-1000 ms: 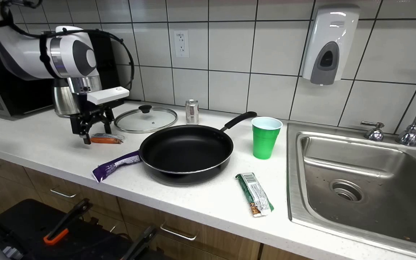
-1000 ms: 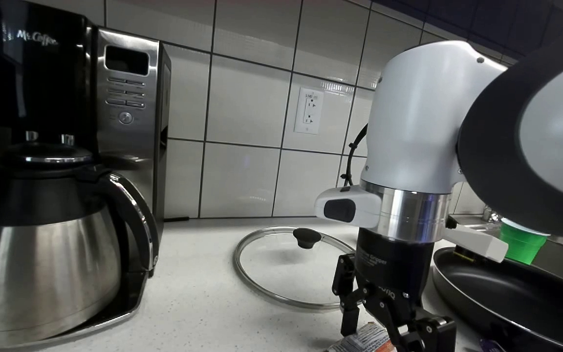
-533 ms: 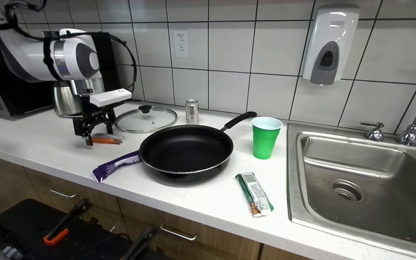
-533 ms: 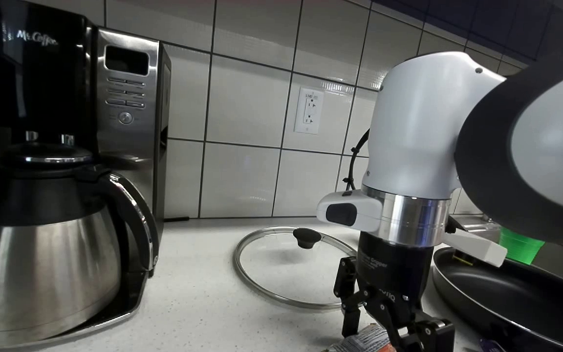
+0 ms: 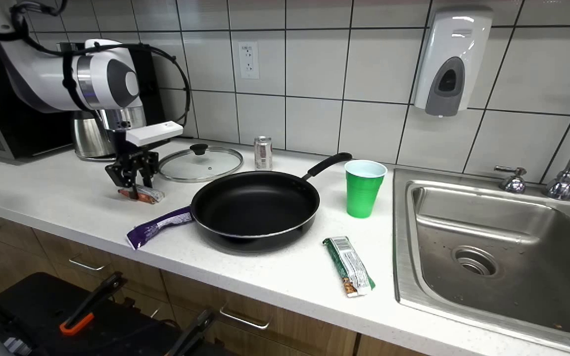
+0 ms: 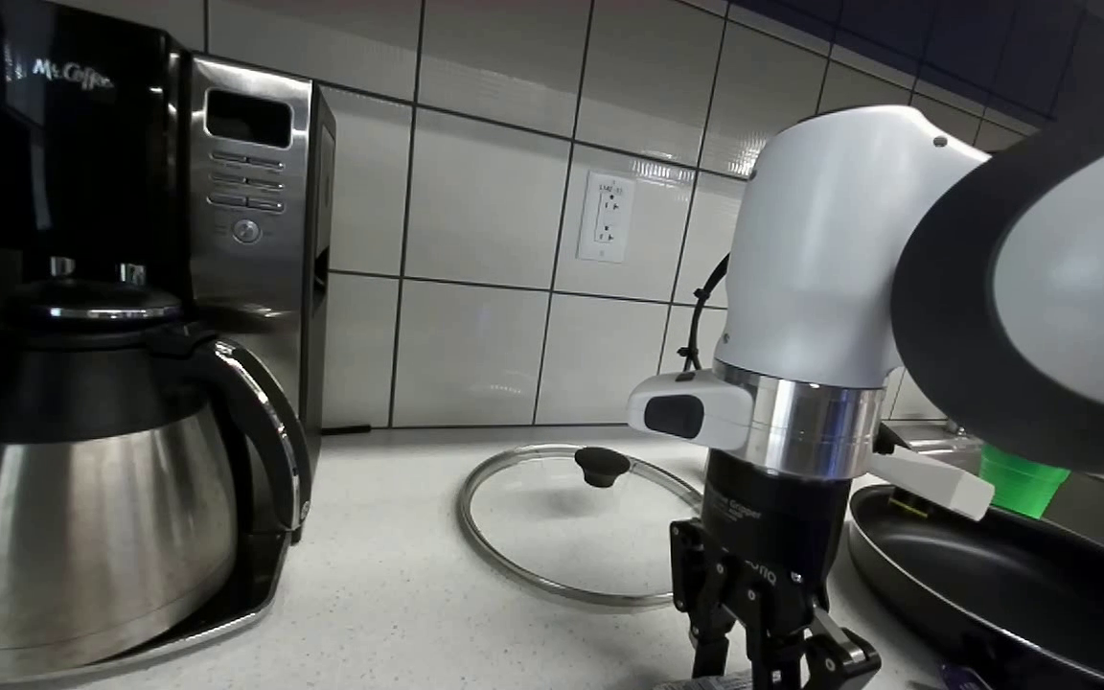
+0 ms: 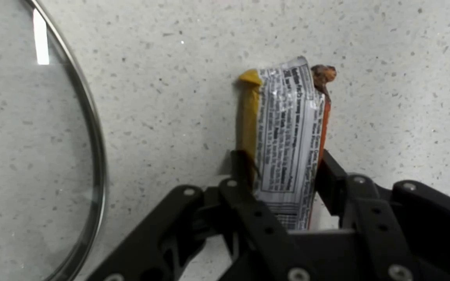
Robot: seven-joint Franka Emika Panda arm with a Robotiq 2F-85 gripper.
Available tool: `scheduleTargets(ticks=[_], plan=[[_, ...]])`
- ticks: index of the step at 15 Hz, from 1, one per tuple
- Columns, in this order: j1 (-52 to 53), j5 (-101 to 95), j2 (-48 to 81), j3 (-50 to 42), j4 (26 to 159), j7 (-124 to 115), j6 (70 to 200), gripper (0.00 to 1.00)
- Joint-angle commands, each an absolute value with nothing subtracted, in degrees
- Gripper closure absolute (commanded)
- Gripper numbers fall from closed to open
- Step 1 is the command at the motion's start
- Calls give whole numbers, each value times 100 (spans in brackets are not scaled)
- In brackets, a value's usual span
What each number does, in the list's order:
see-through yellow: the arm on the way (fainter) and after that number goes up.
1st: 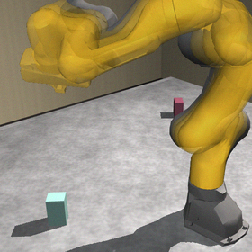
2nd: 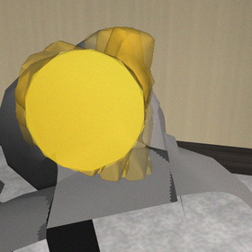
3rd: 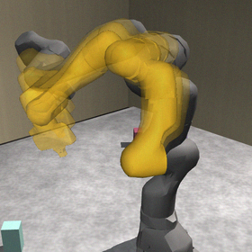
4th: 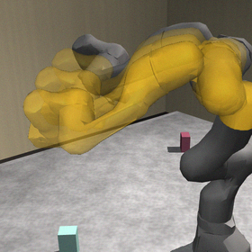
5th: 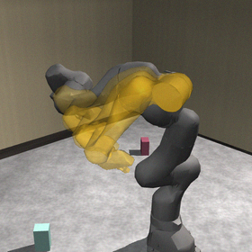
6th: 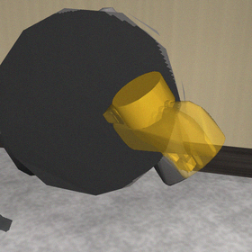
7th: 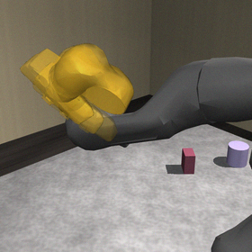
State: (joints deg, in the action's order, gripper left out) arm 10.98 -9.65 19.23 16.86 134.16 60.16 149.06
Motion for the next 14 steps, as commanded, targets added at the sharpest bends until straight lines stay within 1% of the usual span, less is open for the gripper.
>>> scheduleTargets(ticks=[1, 2, 6, 10, 14], plan=[[972, -949, 1859, 1752, 13444, 6132, 14957, 82], [976, -947, 1854, 1744, 13436, 6101, 14938, 84], [988, -816, 1591, 1751, 13444, 5872, 14700, 84], [986, -650, 1088, 1714, 13475, 5649, 14347, 84], [1044, -820, 458, 1441, 13606, 4872, 13845, 84]])
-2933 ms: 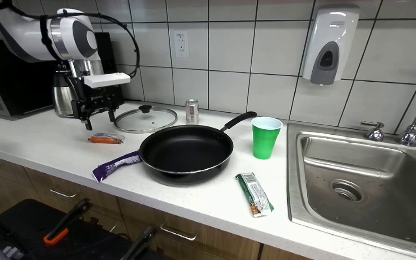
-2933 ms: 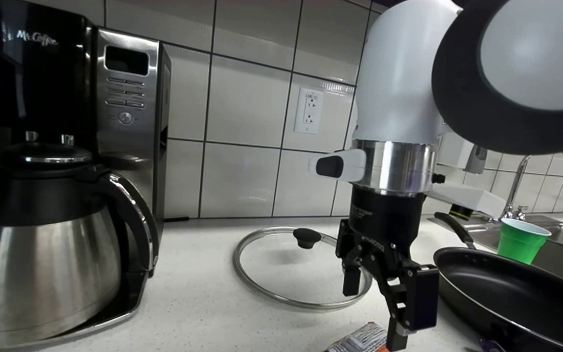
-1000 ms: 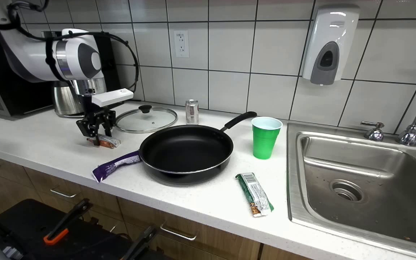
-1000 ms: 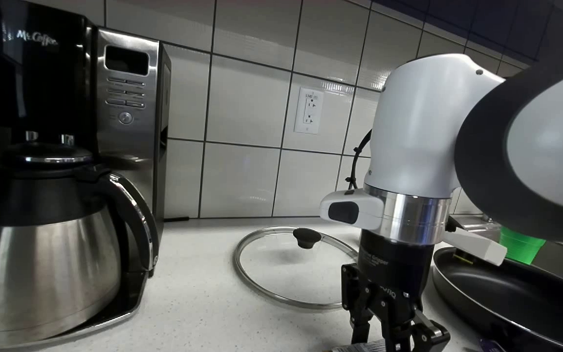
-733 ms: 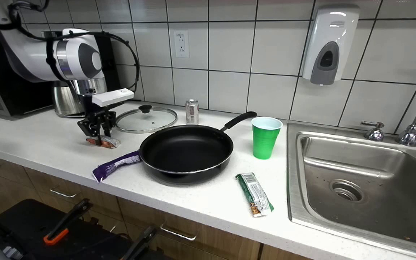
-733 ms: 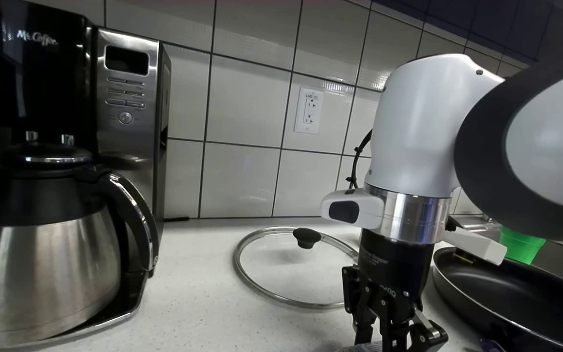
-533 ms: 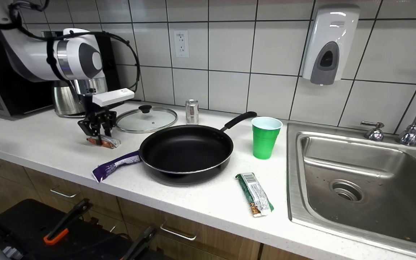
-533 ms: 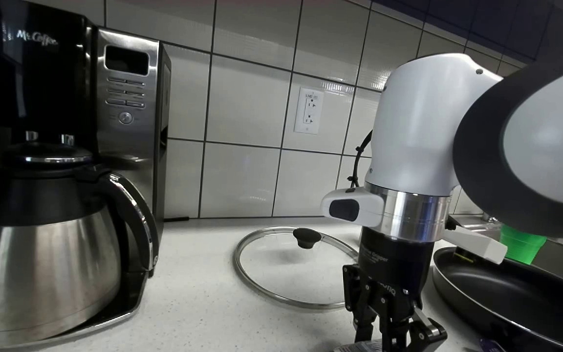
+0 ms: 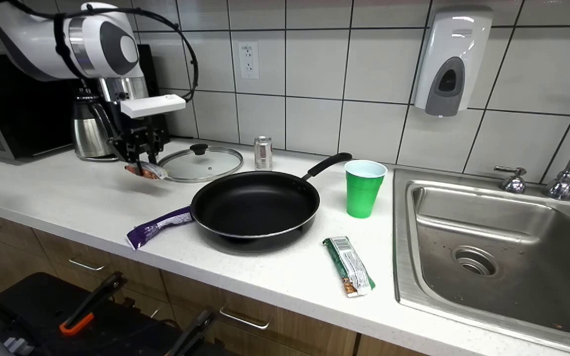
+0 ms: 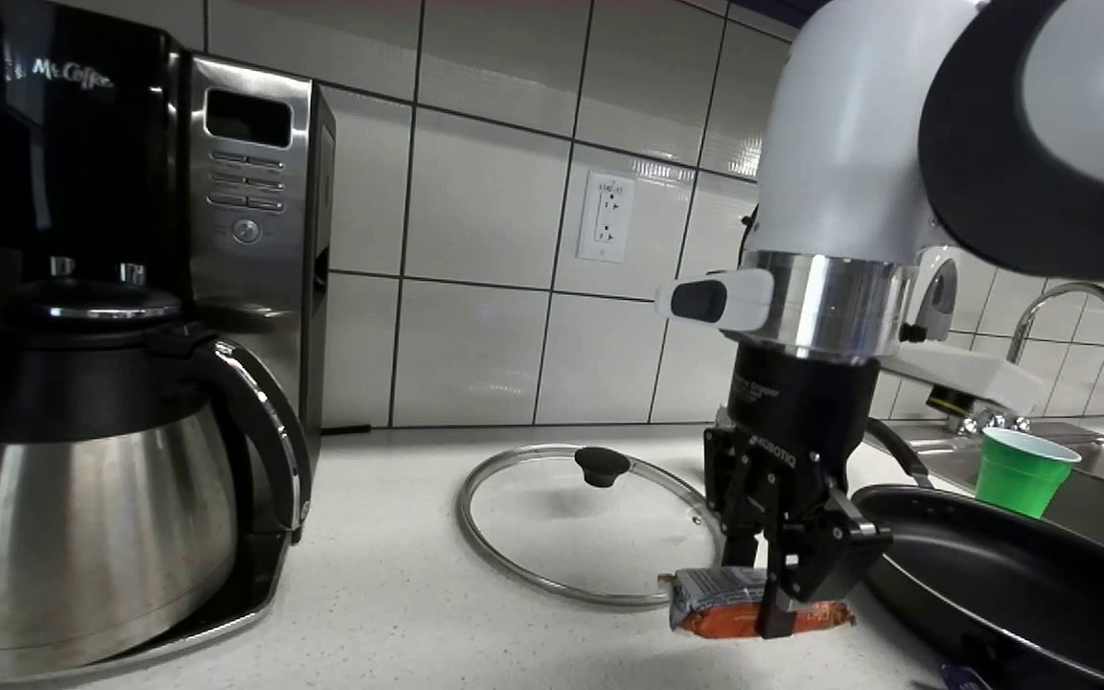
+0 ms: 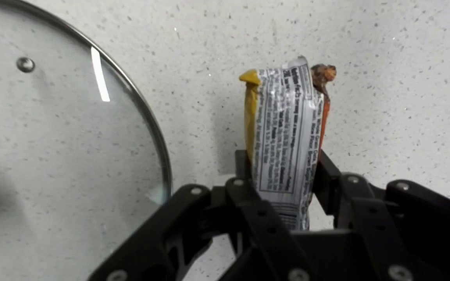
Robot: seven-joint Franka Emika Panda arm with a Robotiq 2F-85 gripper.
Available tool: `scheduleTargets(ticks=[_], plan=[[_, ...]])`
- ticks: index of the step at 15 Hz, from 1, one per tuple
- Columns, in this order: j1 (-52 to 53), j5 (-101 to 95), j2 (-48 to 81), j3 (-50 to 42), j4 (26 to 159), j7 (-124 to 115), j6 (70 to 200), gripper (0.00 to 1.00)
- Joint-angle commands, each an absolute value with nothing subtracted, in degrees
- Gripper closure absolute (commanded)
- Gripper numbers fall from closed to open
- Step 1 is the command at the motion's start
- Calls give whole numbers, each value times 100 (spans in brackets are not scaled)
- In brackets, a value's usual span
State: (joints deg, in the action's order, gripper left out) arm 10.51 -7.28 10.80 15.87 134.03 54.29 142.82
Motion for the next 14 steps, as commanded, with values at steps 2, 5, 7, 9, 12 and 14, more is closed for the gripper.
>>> scheduleTargets(ticks=[2, 5, 7, 9, 12, 14], plan=[[995, -835, 189, 1300, 13711, 4515, 13679, 84], [913, -786, -208, 1054, 13956, 4062, 13618, 84], [850, -877, -444, 886, 14165, 3661, 13628, 84], [769, -999, -617, 736, 14351, 3169, 13613, 84], [641, -1083, -821, 543, 14633, 2615, 13656, 84], [553, -1123, -956, 436, 14820, 2263, 13713, 84]])
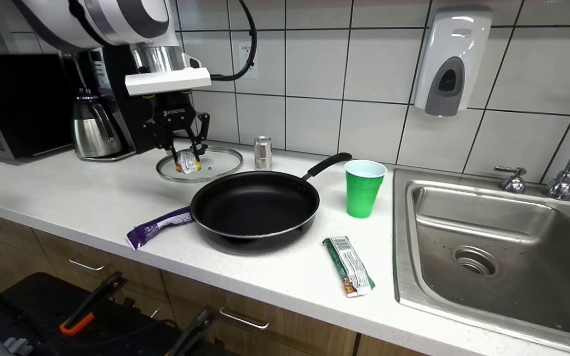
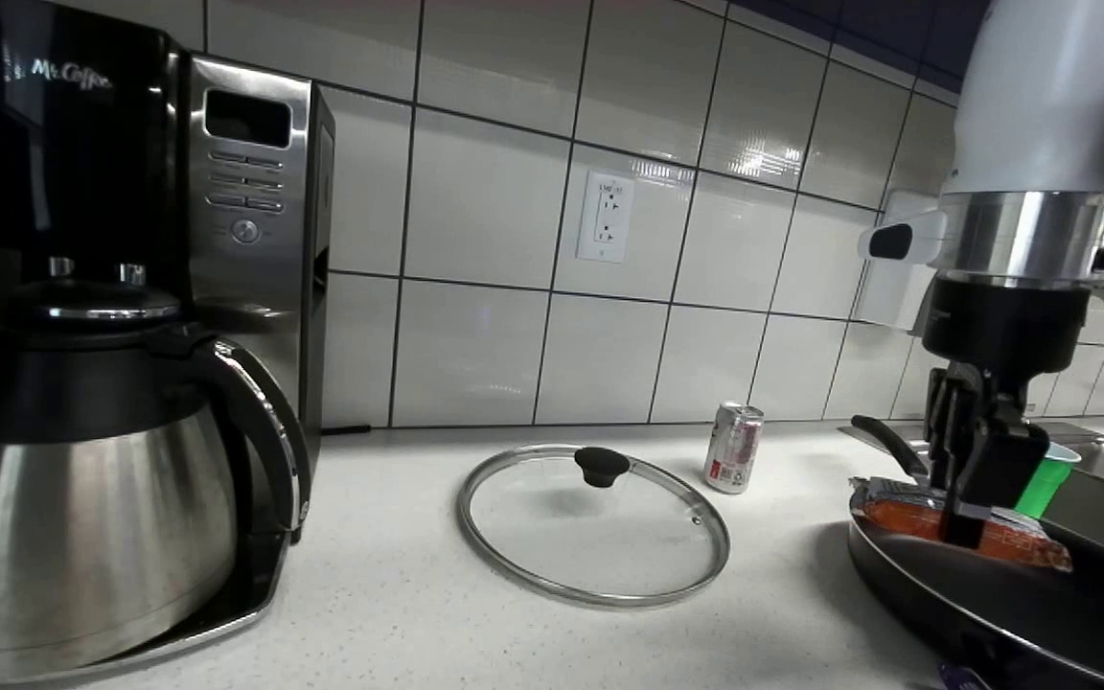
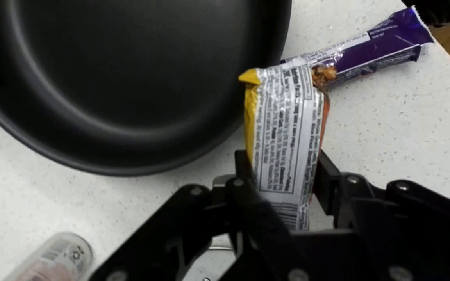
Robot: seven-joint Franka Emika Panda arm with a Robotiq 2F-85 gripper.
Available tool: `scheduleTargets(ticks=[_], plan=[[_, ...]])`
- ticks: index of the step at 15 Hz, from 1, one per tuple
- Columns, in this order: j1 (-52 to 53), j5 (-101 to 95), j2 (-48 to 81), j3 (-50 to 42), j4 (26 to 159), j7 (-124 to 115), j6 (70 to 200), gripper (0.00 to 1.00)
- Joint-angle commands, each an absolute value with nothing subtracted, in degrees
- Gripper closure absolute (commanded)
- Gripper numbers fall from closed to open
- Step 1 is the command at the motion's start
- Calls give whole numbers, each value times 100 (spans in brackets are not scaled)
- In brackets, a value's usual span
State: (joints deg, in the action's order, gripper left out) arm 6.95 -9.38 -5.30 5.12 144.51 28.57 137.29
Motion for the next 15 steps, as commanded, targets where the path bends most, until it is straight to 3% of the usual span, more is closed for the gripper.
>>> scheduleTargets(ticks=[1, 15], plan=[[491, -1240, -1040, 397, 14911, 1989, 13696, 84], [-146, -1579, -824, -320, 15156, 1801, 14123, 84]])
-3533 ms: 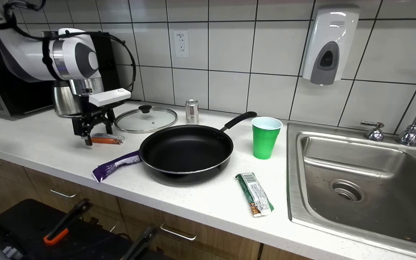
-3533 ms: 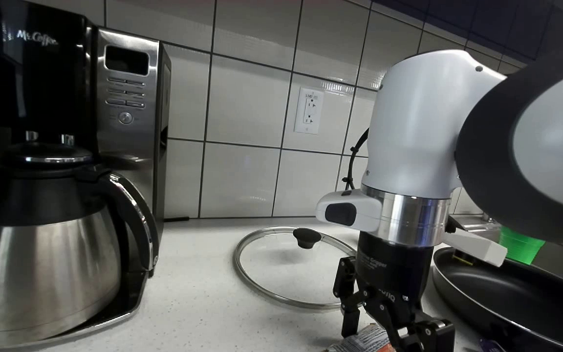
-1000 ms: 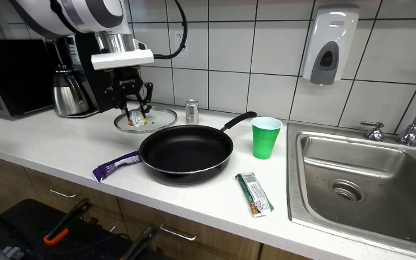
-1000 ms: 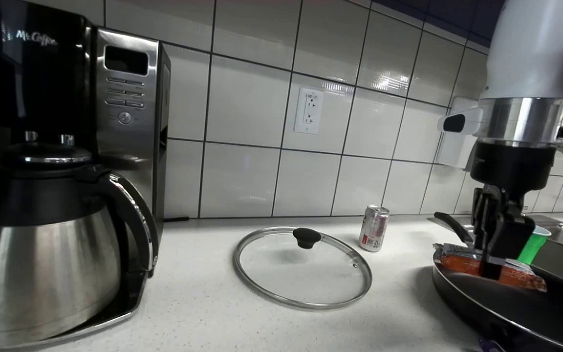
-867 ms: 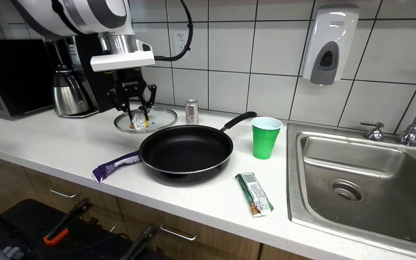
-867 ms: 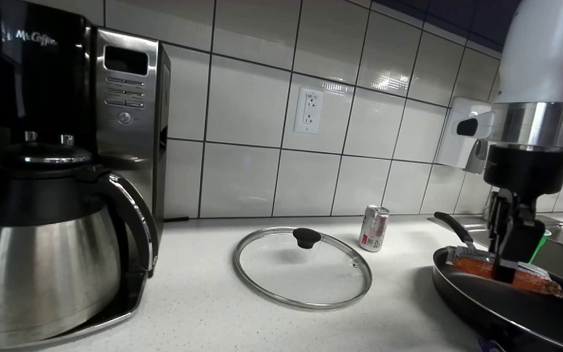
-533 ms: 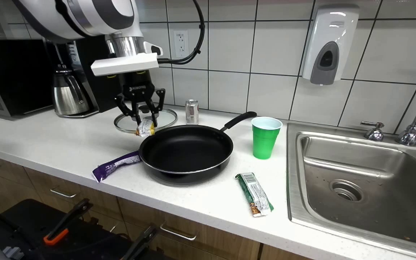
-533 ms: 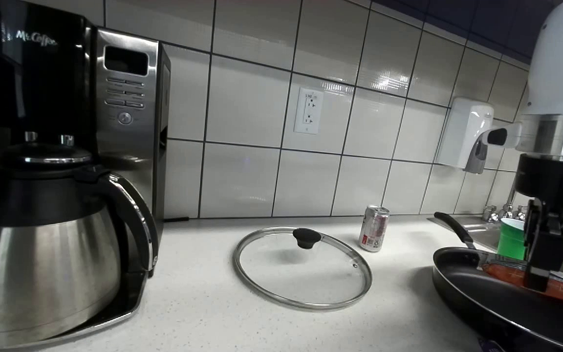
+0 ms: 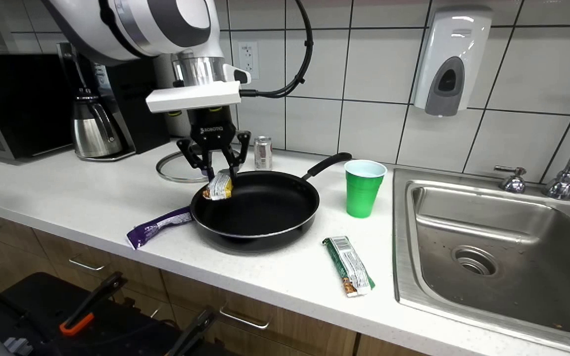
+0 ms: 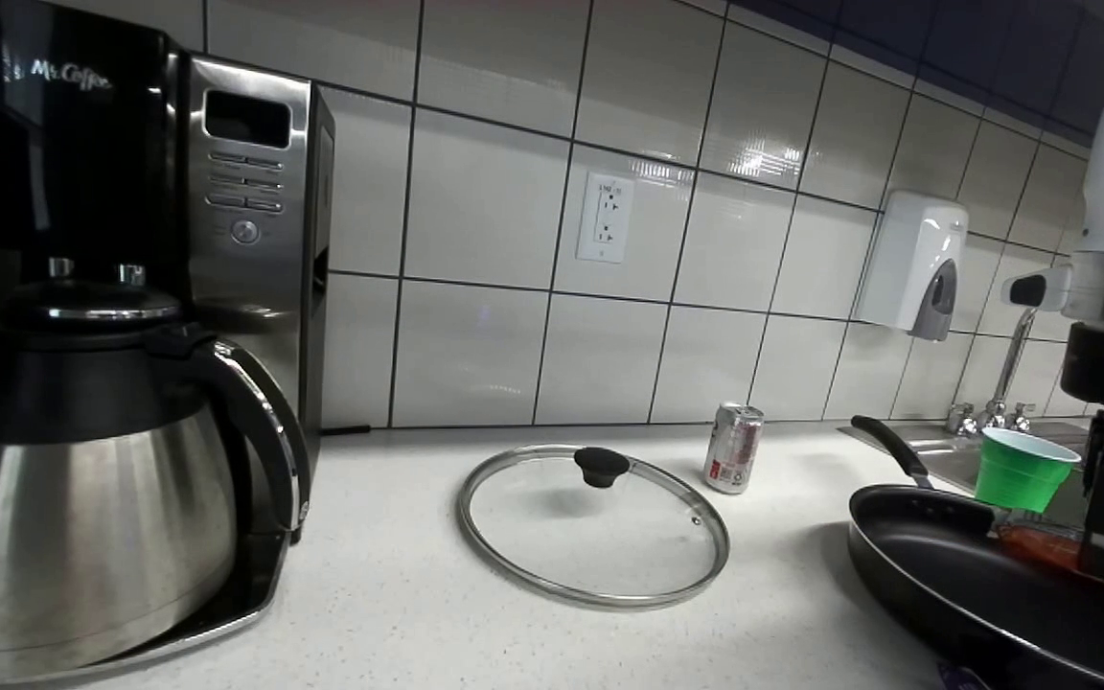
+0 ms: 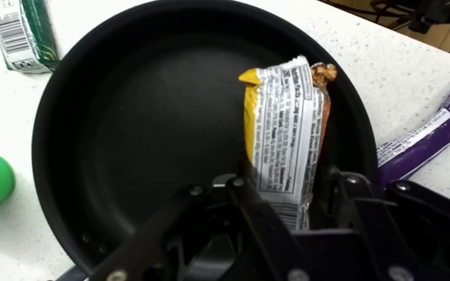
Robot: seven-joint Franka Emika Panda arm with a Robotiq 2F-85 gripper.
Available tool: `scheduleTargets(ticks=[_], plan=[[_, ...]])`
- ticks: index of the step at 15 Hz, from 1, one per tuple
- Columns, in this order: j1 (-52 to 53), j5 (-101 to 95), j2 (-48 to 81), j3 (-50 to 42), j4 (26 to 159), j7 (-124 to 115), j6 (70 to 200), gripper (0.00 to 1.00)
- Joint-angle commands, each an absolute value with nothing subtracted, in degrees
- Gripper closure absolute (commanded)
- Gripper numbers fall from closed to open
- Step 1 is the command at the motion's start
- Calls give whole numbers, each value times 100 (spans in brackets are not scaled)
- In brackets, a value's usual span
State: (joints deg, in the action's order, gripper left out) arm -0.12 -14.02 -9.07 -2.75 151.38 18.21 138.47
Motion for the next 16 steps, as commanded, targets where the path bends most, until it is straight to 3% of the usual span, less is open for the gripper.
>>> scheduleTargets(ticks=[1, 12, 13, 16], plan=[[-167, -1599, -731, -337, 15122, 1789, 14221, 84], [-173, -1877, 206, -353, 14822, 1768, 15159, 84], [-153, -1594, 188, -323, 14853, 2025, 15258, 40], [-114, -1639, 7, -269, 14934, 2072, 15323, 18]])
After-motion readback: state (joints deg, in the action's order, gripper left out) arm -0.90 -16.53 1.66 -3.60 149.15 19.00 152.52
